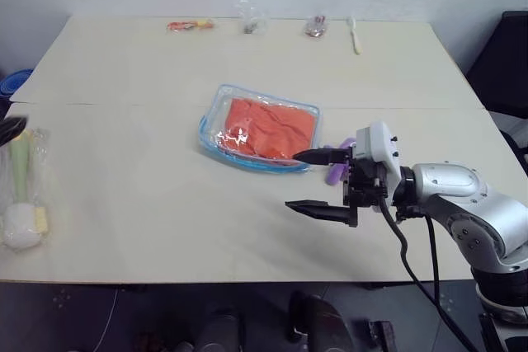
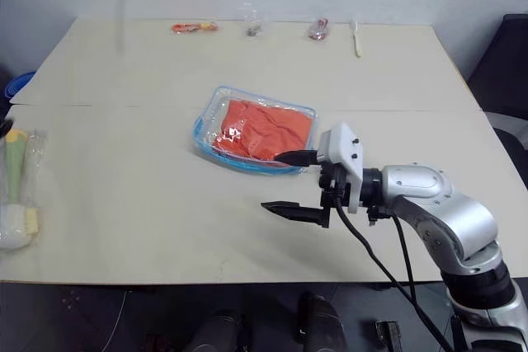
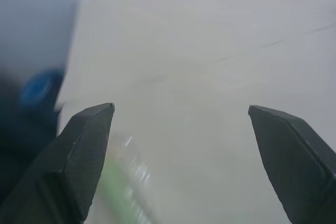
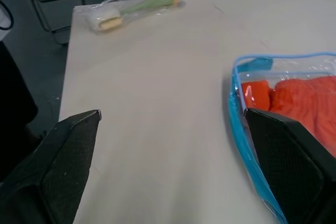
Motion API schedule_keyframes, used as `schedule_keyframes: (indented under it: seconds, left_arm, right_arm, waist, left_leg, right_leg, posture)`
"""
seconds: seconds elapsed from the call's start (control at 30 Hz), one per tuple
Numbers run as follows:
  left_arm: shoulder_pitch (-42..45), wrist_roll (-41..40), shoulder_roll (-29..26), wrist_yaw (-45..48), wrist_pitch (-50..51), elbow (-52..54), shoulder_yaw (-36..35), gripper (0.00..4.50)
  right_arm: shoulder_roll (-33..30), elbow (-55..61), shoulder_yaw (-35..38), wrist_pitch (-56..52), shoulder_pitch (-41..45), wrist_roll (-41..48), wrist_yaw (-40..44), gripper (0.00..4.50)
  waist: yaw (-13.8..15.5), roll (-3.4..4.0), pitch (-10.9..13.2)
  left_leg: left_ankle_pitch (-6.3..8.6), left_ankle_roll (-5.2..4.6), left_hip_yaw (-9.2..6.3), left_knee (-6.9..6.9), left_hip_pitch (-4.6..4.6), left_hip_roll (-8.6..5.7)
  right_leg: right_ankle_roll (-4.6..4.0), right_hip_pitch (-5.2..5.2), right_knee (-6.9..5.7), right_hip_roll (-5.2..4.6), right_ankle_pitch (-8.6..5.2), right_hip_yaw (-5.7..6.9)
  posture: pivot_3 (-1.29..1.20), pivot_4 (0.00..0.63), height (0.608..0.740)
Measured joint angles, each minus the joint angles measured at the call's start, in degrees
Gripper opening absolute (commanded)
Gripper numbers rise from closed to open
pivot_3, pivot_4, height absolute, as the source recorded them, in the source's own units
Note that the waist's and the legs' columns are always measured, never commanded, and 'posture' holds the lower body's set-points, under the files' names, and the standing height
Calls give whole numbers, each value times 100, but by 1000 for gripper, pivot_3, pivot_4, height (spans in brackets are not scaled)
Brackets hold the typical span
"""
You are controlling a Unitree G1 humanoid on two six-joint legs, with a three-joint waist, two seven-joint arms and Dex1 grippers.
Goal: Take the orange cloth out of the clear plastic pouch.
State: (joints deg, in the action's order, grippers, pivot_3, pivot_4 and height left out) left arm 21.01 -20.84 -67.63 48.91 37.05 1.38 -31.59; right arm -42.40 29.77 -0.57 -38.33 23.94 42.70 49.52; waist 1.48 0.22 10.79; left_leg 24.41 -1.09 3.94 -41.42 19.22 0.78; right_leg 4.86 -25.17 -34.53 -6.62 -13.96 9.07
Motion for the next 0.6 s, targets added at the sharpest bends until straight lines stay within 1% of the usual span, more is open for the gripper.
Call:
schedule_keyframes:
  seconds: [0.03,0.1,0.13,0.17,0.23,0.27,0.3,0.33,0.37,0.47,0.6]
  left_arm:
    - [153,-30,3,268,-262,101,326,4347]
    - [544,96,72,745,-901,110,1228,4347]
    - [791,313,197,982,-1386,8,1779,4347]
    - [914,484,286,1143,-1744,-68,2157,4347]
    - [1547,1148,594,1450,-2824,-672,3089,4347]
    - [2023,1672,838,1536,-3593,-1236,3611,4347]
    - [2252,1920,949,1563,-3995,-1565,3860,4347]
    - [2667,2280,1202,1567,-4591,-2173,4188,4347]
    - [2845,2452,1309,1560,-4870,-2460,4318,4347]
    - [3756,2987,1917,1529,-5978,-3884,4778,4347]
    - [4321,3359,2396,1439,-6853,-5057,5027,4347]
  right_arm:
    - [-11,47,75,-28,-78,0,-55,4500]
    - [-41,135,172,-57,-222,-7,-207,4500]
    - [-61,193,234,-77,-304,-8,-291,4500]
    - [-76,234,301,-89,-357,-8,-352,4500]
    - [-124,376,461,-133,-547,-11,-533,4500]
    - [-134,477,545,-177,-656,-8,-646,4500]
    - [-136,543,572,-190,-698,-6,-703,4500]
    - [-143,658,653,-208,-824,-3,-795,4500]
    - [-143,714,656,-220,-857,0,-841,4500]
    - [-159,939,846,-312,-1128,7,-1096,4500]
    - [-159,1215,1039,-396,-1355,41,-1394,4500]
  waist:
    - [-9,8,3]
    - [-18,14,4]
    - [-17,16,5]
    - [-31,16,5]
    - [-19,16,5]
    - [-12,16,5]
    - [-10,14,5]
    - [-8,14,4]
    - [-14,12,4]
    - [-7,8,4]
    - [-16,5,2]
  left_leg:
    - [0,0,8,0,-2,-8]
    - [-1,2,14,1,-3,-6]
    - [-3,7,19,3,-4,-5]
    - [-4,8,24,6,-2,-2]
    - [-5,9,30,6,-1,0]
    - [-5,9,32,6,-1,-1]
    - [-5,9,33,5,0,-1]
    - [-5,9,34,5,-1,-3]
    - [-6,7,34,5,3,-3]
    - [-5,-2,40,5,9,-6]
    - [-5,-11,44,5,5,-10]
  right_leg:
    - [0,0,-2,2,0,-1]
    - [0,-4,-6,15,0,0]
    - [-3,-8,-13,20,-1,0]
    - [-3,-16,-15,22,-2,-4]
    - [-7,-19,-21,28,-4,-3]
    - [-7,-19,-21,30,-4,-4]
    - [-7,-19,-21,30,-3,-4]
    - [-6,-19,-22,29,-3,-5]
    - [-5,-21,-17,29,-3,-5]
    - [-3,-25,-16,23,-1,0]
    - [0,-25,-18,16,0,0]
  posture:
    - [0,150,740]
    - [0,150,740]
    - [0,150,740]
    - [0,150,740]
    - [0,150,740]
    - [0,150,740]
    - [0,150,740]
    - [0,150,740]
    - [0,150,740]
    - [0,150,740]
    - [0,150,740]
